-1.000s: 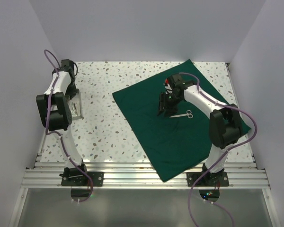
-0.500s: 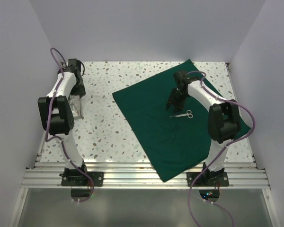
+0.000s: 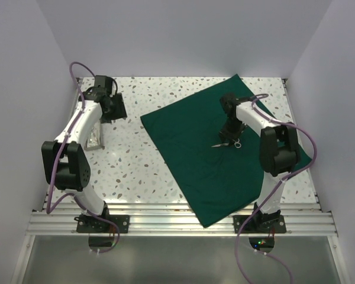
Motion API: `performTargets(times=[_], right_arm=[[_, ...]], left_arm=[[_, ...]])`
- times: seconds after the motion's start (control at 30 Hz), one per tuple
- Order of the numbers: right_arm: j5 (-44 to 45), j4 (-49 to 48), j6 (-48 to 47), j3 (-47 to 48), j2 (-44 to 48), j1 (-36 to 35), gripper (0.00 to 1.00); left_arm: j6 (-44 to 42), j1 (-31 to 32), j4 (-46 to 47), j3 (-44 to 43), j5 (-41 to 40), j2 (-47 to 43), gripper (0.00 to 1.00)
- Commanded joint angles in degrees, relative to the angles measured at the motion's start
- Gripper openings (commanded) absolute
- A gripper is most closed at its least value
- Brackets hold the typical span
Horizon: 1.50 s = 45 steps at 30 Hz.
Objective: Prepare the surgical pack
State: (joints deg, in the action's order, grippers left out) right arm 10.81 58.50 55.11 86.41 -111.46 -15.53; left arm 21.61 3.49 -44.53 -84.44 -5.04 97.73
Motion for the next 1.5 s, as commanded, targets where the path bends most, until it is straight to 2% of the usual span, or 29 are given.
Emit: performTargets(times=[0.0,0.23,0.7,0.83,0.87,0.97,1.03,1.13,1.23,1.33,1.37,1.43,1.47], right_arm=[[1.76,-3.12,3.42,-2.21,0.11,0.76,0.38],[2.03,-6.54,3.34,-2.74,-2.35,1.29,0.38],[0.71,-5.59,5.00,-1.15,-6.31,1.47,0.40],[1.06,-6.38,5.88,-3.26,-6.23,1.47,0.29],[1.06,-6.21,5.88,-3.70,-6.31,1.38,0.20],[1.06,-6.12,5.80,-3.18,-5.79,1.47,0.04],[1.23,-5.07,5.71,-2.48,-4.48,1.47,0.00],[2.02,-3.23,4.40,-0.64,-2.19,1.47,0.00],[1.68,-3.39,1.59,0.94,0.09,1.20,0.00],[-2.45,-5.40,-8.75,3.31,2.29,0.59,0.00],[-4.11,-6.20,-10.88,3.85,3.00,0.24,0.00],[-10.70,-10.57,-16.84,4.12,3.88,-0.99,0.00],[-12.98,-11.73,-18.36,4.20,4.75,-2.30,0.00]], left_arm=[[1.78,0.56,2.88,-0.02,3.54,-0.88,0.65],[0.90,0.73,2.70,-0.19,3.63,-0.88,0.66],[-0.25,0.82,2.52,-0.02,4.77,-1.05,0.66],[0.01,0.82,2.52,0.33,6.18,-1.23,0.66],[0.02,0.82,2.43,0.33,6.53,-1.23,0.66],[0.28,0.82,2.26,0.42,6.97,-1.58,0.66],[0.63,0.82,2.52,0.68,7.14,-2.02,0.66],[1.33,0.82,2.78,0.51,8.11,-2.20,0.66],[2.21,0.82,4.36,0.25,12.23,-2.37,0.66],[4.40,0.82,9.18,1.56,23.54,-2.20,0.68],[5.80,0.82,12.86,2.35,30.54,-2.02,0.68],[11.68,1.17,18.14,6.21,36.91,-2.28,0.69],[15.71,1.87,23.65,7.61,40.86,-2.46,0.71]])
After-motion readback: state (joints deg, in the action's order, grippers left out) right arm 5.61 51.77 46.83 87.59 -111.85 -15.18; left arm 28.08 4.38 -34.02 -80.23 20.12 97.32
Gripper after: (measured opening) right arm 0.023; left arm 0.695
